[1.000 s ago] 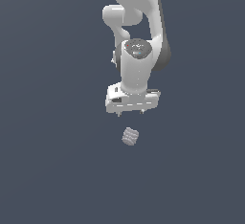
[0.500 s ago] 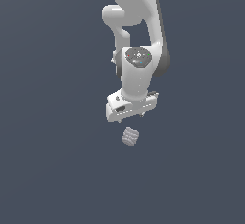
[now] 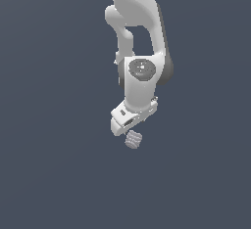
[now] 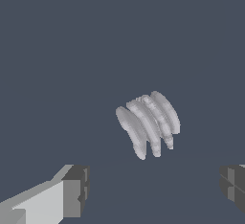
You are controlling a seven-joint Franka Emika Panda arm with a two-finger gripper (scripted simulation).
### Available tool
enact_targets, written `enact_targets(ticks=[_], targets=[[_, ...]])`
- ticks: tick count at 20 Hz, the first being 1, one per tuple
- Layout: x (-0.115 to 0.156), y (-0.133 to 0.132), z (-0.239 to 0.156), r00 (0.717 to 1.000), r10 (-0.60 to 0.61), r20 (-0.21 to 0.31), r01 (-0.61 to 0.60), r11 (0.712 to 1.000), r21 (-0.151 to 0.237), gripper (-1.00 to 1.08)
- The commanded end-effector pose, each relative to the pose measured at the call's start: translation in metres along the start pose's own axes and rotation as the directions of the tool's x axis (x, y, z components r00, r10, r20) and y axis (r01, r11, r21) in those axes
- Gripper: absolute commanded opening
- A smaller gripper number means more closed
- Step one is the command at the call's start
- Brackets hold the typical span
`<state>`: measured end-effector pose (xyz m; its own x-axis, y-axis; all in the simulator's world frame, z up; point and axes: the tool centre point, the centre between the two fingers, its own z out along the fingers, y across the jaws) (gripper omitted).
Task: Pick up the object and move it to a goal position.
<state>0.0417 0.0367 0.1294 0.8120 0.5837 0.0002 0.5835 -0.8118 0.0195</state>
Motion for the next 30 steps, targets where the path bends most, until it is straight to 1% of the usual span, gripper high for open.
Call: enact_targets(ticks=[1, 6, 10, 15, 19, 22, 25, 30], targets=[[0.003, 0.002, 0.005, 0.998, -0.070, 0.001, 0.070, 0.998, 0.002, 1.00], [0.009, 0.006, 0.015, 0.979, -0.205, 0.000, 0.205, 0.979, 0.007, 1.00], [0.014, 0.009, 0.023, 0.953, -0.302, -0.002, 0.302, 0.953, 0.011, 1.00], [0.018, 0.012, 0.030, 0.921, -0.389, -0.005, 0.389, 0.921, 0.015, 1.00], [0.020, 0.014, 0.033, 0.901, -0.434, -0.007, 0.434, 0.901, 0.016, 1.00], [0.020, 0.015, 0.035, 0.891, -0.454, -0.008, 0.454, 0.891, 0.017, 1.00], [0.021, 0.015, 0.036, 0.886, -0.463, -0.009, 0.463, 0.886, 0.017, 1.00], [0.020, 0.015, 0.039, 0.888, -0.460, -0.009, 0.460, 0.888, 0.017, 1.00]])
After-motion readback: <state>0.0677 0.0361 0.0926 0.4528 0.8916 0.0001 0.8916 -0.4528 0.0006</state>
